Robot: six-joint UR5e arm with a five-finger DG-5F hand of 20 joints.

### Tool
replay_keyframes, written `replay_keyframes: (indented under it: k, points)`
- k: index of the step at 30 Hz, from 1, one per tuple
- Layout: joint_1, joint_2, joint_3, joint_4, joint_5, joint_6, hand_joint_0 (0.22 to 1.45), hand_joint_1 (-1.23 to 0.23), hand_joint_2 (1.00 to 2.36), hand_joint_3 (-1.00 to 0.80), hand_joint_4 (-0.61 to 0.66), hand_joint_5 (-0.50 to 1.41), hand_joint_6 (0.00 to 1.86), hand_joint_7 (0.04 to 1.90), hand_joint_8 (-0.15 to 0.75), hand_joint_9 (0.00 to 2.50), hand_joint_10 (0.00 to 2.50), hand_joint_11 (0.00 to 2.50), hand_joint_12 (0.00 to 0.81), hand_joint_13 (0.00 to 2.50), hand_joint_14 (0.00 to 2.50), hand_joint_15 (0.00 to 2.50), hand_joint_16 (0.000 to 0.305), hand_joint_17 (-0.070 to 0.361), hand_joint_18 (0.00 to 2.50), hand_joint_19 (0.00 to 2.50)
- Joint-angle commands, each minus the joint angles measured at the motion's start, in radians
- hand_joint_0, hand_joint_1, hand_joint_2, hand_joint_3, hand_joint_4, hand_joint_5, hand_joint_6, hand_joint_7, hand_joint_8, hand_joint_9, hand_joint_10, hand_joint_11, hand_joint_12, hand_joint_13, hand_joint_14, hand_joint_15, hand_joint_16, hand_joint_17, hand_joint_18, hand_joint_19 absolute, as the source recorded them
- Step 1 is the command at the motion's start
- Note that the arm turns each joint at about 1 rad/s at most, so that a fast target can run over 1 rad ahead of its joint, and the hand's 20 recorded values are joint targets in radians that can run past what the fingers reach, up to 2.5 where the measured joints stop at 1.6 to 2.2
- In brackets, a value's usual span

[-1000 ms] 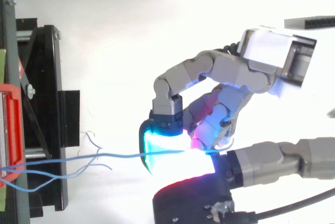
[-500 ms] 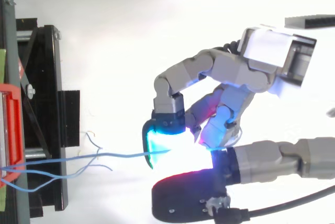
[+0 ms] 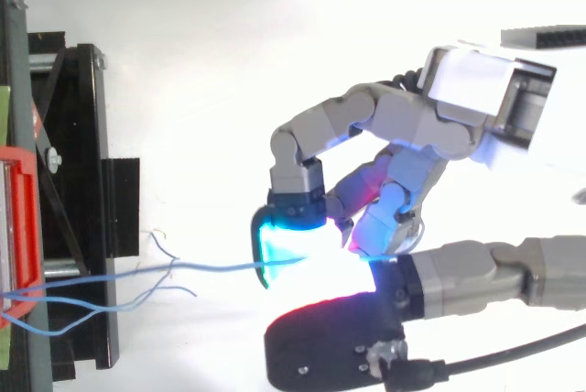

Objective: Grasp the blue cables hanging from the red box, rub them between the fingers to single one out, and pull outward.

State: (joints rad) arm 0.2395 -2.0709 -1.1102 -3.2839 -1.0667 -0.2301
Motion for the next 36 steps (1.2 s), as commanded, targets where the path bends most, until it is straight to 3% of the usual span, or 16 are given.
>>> replay_keyframes:
  k: [1, 3, 8, 13, 22, 36]
  points:
    - [0.0, 0.0, 0.001, 0.0, 0.001, 0.0, 0.59, -0.44, 1.01, -0.29, 0.33, -0.01, 0.62, 1.35, 0.39, 1.38, 0.02, 0.81, 0.436, 0.99, 0.01, 0.47, 0.062, 0.138, 1.2, 0.57]
    - [0.001, 0.0, 0.001, 0.0, 0.001, 0.0, 0.59, -0.44, 1.01, -0.24, 0.41, 0.01, 0.51, 1.53, 0.394, 1.42, 0.02, 0.74, 0.447, 1.02, 0.01, 0.45, 0.065, 0.146, 1.25, 0.53]
    - [0.003, 0.0, 0.001, 0.0, 0.002, 0.0, 0.6, -0.5, 1.01, -0.13, 0.48, 0.01, 0.5, 1.49, 0.418, 1.47, 0.02, 0.72, 0.467, 1.06, 0.01, 0.43, 0.07, 0.157, 1.31, 0.49]
    - [0.003, 0.0, 0.0, 0.0, 0.002, 0.0, 0.61, -0.61, 1.0, -0.03, 0.46, 0.01, 0.5, 1.5, 0.439, 1.47, 0.02, 0.77, 0.481, 1.08, 0.01, 0.43, 0.072, 0.163, 1.35, 0.46]
    - [0.003, 0.0, 0.0, 0.0, 0.002, 0.0, 0.6, -0.66, 1.01, 0.01, 0.4, 0.0, 0.5, 1.5, 0.443, 1.39, 0.02, 0.81, 0.486, 1.02, 0.01, 0.45, 0.072, 0.161, 1.3, 0.49]
    - [0.003, 0.002, 0.001, 0.0, 0.001, 0.0, 0.55, -0.75, 1.0, -0.07, 0.36, -0.04, 0.6, 1.33, 0.458, 1.31, 0.02, 0.87, 0.526, 0.97, 0.01, 0.46, 0.078, 0.175, 1.26, 0.49]
